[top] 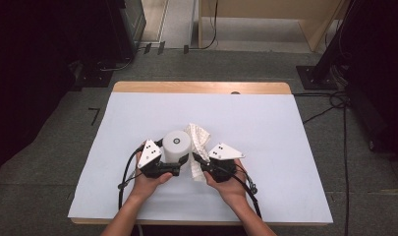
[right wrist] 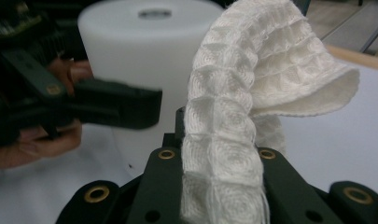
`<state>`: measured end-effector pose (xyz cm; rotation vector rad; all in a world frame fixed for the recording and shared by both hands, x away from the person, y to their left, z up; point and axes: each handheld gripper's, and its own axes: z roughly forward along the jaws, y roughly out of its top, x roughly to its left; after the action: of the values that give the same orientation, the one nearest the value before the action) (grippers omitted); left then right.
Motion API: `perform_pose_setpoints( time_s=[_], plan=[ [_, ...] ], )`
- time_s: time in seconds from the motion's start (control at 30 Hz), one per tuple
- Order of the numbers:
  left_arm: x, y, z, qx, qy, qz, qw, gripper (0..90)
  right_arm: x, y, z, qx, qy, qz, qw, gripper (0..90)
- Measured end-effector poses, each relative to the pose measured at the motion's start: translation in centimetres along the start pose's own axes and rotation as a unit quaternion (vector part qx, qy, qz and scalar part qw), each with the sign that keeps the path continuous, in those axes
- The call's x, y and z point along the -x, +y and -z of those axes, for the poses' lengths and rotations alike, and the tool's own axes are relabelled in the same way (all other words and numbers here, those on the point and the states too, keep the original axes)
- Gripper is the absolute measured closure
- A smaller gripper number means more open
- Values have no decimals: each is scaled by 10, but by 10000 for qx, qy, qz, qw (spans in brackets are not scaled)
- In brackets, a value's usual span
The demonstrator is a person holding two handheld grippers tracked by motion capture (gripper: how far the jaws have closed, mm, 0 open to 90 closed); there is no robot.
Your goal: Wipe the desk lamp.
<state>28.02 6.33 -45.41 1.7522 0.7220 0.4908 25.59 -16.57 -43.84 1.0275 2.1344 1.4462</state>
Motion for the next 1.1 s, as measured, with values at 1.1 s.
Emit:
perform_pose_setpoints(
  time_s=[1.1],
  plan=[
    [-3,-20,-4,-232,102,-310,9992,87,29,-1,21,167,-286,-182,9993,803]
  ],
)
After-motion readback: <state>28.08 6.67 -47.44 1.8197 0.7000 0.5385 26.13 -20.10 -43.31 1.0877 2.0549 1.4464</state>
